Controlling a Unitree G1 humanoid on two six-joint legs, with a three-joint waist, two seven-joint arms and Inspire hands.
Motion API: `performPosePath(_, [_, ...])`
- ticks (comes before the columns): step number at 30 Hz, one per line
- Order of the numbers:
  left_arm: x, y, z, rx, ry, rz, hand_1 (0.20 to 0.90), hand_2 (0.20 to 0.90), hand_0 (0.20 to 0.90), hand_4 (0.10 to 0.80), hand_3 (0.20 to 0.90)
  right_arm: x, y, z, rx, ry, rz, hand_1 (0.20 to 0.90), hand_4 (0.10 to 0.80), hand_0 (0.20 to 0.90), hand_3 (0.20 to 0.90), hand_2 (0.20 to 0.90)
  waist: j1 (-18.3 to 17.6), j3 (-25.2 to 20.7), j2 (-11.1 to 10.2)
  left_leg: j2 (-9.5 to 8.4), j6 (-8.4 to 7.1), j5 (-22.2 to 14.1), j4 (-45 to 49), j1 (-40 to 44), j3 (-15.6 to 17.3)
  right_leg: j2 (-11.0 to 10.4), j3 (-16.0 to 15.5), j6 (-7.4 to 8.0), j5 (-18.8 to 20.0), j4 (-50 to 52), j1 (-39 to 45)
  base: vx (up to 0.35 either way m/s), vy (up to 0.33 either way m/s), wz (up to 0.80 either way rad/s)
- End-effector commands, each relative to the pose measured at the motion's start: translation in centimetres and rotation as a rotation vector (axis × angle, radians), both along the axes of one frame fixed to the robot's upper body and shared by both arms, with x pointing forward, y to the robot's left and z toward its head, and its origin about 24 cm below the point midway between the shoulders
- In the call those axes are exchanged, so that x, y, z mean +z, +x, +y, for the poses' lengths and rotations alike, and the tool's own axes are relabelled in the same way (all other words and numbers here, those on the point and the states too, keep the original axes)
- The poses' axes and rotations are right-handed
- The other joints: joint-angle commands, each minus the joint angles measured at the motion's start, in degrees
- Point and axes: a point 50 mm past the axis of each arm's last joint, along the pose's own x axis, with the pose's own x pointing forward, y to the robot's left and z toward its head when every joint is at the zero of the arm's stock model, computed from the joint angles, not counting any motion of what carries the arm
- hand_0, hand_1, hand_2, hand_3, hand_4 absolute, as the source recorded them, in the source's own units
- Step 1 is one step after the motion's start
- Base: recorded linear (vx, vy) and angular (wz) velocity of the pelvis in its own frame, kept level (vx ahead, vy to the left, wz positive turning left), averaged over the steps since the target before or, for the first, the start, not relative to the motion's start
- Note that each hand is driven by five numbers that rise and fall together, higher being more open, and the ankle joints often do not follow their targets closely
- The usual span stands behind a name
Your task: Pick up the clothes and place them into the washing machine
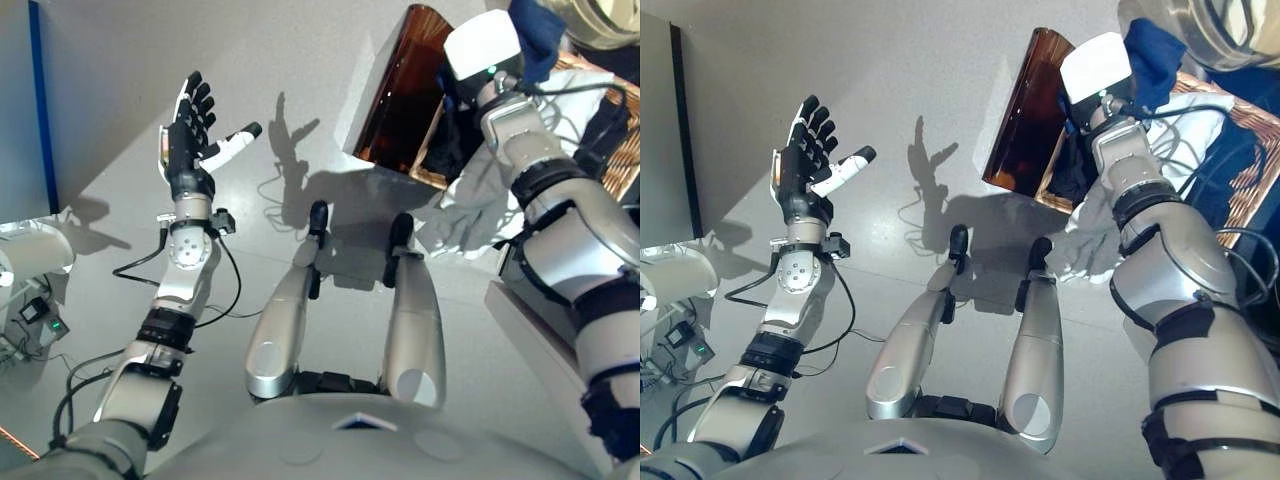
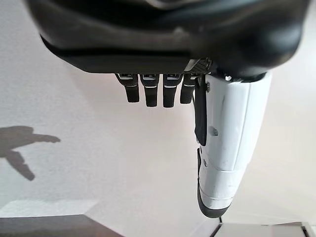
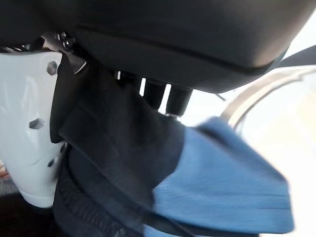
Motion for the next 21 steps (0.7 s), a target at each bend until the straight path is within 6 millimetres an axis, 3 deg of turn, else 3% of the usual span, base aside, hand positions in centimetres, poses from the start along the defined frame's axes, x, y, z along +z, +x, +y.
performPosePath(1, [5.0,0.3,1.8,0.073,0.002,-0.257,0.9,0.9,0.9,0.8,0.9,1.7,-0.6,-3.5,-0.138,-0.014,-0.084,0.2,0.3,0.2,0.2,0.2,-2.0,-0.3,-1.7,-0.57,-1.13,-7.7,4.1,5.9,0.7,1.9,1.4,3.37,2.9,-13.7,11.6,0.015,0.03,-0.03])
performPosePath(10, [3.7,0.3,1.6,0.033,0.0,-0.198,0.9,0.9,0.9,0.8,0.9,1.1,-0.7,-3.4,-0.135,0.096,-0.079,0.2,0.3,0.2,0.2,0.2,-2.1,-2.7,-2.2,-0.38,-0.85,-6.7,-0.3,13.0,1.3,1.3,2.6,3.64,5.2,-19.0,18.9,0.036,0.03,-0.1])
performPosePath(11, [3.6,0.0,3.0,0.077,0.008,-0.187,0.9,0.9,0.9,0.8,0.9,3.8,-0.1,0.2,0.059,0.156,-0.16,0.2,0.3,0.2,0.2,0.2,-3.3,-3.0,-3.3,-0.03,-0.94,-7.1,-1.4,15.1,2.4,1.4,3.6,3.73,5.4,-19.7,20.3,0.028,0.02,-0.06])
performPosePath(12, [3.6,0.0,3.0,0.076,0.009,-0.186,0.9,0.9,0.9,0.8,0.9,3.8,-0.1,0.1,0.057,0.156,-0.16,0.2,0.3,0.2,0.2,0.2,-3.2,-3.1,-3.4,-0.03,-0.94,-6.8,-1.5,14.9,2.4,1.4,3.6,3.74,5.8,-20.0,20.2,0.079,0.023,-0.23])
performPosePath(13, [2.0,-0.1,2.4,0.062,-0.003,-0.13,0.9,0.9,0.9,0.8,0.9,0.3,-1.2,-3.0,-0.067,0.291,-0.134,0.2,0.3,0.2,0.2,0.2,-3.1,-4.1,-3.0,-0.24,-0.85,-7.0,-2.0,16.7,2.1,1.0,3.4,3.9,5.6,-21.1,22.6,0.032,0.005,-0.3])
performPosePath(21, [1.2,-0.4,2.5,0.066,-0.001,-0.094,0.9,0.9,0.9,0.8,0.9,-1.2,-1.2,-2.5,-0.086,0.363,-0.107,0.2,0.3,0.2,0.2,0.2,-2.7,-5.0,-3.5,-0.31,-0.28,-7.9,-0.6,18.1,2.8,1.3,4.7,3.82,6.1,-21.8,24.5,-0.01,0.012,-0.08])
